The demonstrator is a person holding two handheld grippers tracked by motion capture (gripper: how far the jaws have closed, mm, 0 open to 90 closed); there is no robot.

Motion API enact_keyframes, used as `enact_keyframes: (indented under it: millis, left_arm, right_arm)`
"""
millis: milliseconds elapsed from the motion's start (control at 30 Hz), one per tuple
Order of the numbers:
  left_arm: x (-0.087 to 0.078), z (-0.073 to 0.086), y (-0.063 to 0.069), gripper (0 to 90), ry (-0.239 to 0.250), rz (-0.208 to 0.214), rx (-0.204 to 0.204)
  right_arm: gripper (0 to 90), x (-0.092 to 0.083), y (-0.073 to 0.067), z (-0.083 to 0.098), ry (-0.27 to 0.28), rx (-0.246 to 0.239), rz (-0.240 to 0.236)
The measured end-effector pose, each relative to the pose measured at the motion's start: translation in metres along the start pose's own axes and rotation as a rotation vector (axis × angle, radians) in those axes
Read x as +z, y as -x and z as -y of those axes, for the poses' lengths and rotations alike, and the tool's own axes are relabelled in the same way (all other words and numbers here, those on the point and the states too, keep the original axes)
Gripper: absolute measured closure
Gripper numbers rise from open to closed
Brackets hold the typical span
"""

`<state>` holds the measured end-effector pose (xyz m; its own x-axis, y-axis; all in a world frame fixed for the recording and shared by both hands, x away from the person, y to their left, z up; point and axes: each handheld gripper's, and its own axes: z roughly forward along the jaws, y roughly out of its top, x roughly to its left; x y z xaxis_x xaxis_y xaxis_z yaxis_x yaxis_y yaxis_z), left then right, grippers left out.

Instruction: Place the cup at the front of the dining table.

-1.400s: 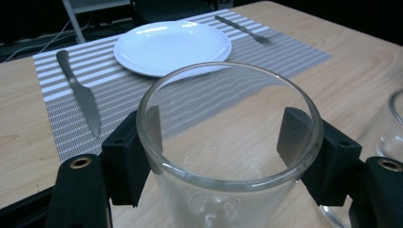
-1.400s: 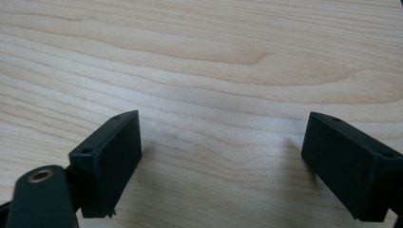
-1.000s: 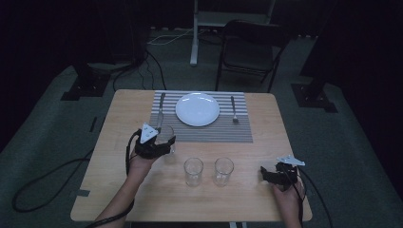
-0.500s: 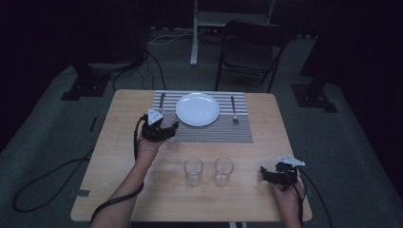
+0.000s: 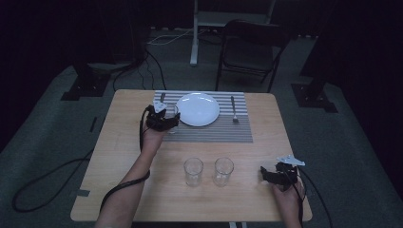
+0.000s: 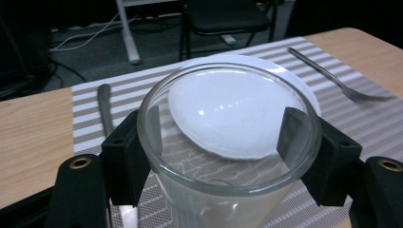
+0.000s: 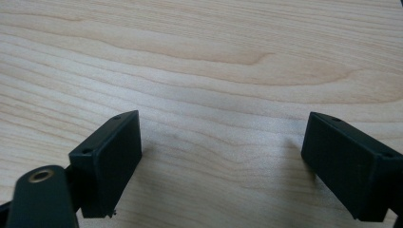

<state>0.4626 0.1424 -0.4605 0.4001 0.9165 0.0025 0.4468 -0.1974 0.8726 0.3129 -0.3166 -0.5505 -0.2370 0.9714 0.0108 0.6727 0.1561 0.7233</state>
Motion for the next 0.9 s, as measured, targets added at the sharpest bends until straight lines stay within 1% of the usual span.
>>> enact_keyframes:
  millis: [67, 100, 167, 233, 300, 367, 433, 467, 533, 600, 667, 700, 733, 767, 800, 833, 867, 900]
  left_arm:
    - [0.005, 0.001, -0.002, 29.2, -0.008, -0.006, 0.005]
    - [0.008, 0.001, -0.004, 29.1, -0.019, -0.006, 0.003]
    - [0.012, 0.002, -0.006, 29.0, -0.031, 0.002, 0.001]
    - [0.015, 0.003, -0.006, 29.0, -0.031, -0.010, 0.006]
    - [0.019, 0.004, -0.006, 29.0, -0.041, -0.033, 0.013]
    - [0.023, 0.004, -0.008, 29.0, -0.061, -0.026, 0.008]
    - [0.027, 0.008, -0.007, 29.0, -0.072, -0.018, 0.001]
    - [0.027, 0.011, -0.006, 28.9, -0.056, -0.018, 0.010]
    - [0.027, 0.012, -0.006, 28.9, -0.050, -0.019, 0.007]
    - [0.026, 0.012, -0.004, 28.7, -0.053, -0.030, 0.000]
    - [0.026, 0.011, -0.003, 28.5, -0.063, -0.039, 0.005]
    - [0.026, 0.011, -0.002, 28.2, -0.077, -0.042, 0.004]
    - [0.026, 0.010, -0.002, 24.4, -0.086, -0.037, 0.007]
    - [0.027, 0.010, -0.002, 18.1, -0.102, -0.039, 0.010]
    - [0.027, 0.009, -0.002, 17.4, -0.122, -0.035, 0.005]
    - [0.028, 0.008, -0.003, 13.0, -0.139, -0.029, -0.004]
    - [0.027, 0.008, -0.003, 9.8, -0.149, -0.046, -0.012]
    - [0.028, 0.009, -0.004, 9.5, -0.155, -0.036, -0.025]
  right_arm:
    - [12.9, 0.000, 0.000, 0.000, 0.000, 0.000, 0.000]
    - [12.9, 0.000, 0.000, 0.000, 0.000, 0.000, 0.000]
    - [12.9, 0.000, 0.000, 0.000, 0.000, 0.000, 0.000]
    - [12.9, 0.000, 0.000, 0.000, 0.000, 0.000, 0.000]
    - [12.9, 0.000, 0.000, 0.000, 0.000, 0.000, 0.000]
    - [12.9, 0.000, 0.000, 0.000, 0.000, 0.000, 0.000]
    - [12.9, 0.000, 0.000, 0.000, 0.000, 0.000, 0.000]
    - [12.9, 0.000, 0.000, 0.000, 0.000, 0.001, 0.000]
    - [14.3, 0.000, 0.000, 0.000, 0.003, 0.002, 0.001]
    - [14.3, -0.001, 0.000, 0.000, 0.003, 0.003, 0.002]
    - [14.3, -0.001, 0.000, 0.000, 0.003, 0.003, 0.002]
    - [14.3, -0.001, 0.000, 0.000, 0.003, 0.002, 0.002]
    - [14.3, -0.001, 0.000, 0.000, 0.003, 0.003, 0.002]
    - [14.3, -0.001, 0.000, 0.000, 0.003, 0.002, 0.002]
    - [14.3, -0.001, 0.000, 0.000, 0.003, 0.003, 0.002]
    - [14.3, -0.001, 0.000, 0.000, 0.003, 0.002, 0.002]
    - [14.3, -0.001, 0.000, 0.000, 0.003, 0.002, 0.002]
    - [14.3, -0.001, 0.000, 0.000, 0.003, 0.002, 0.002]
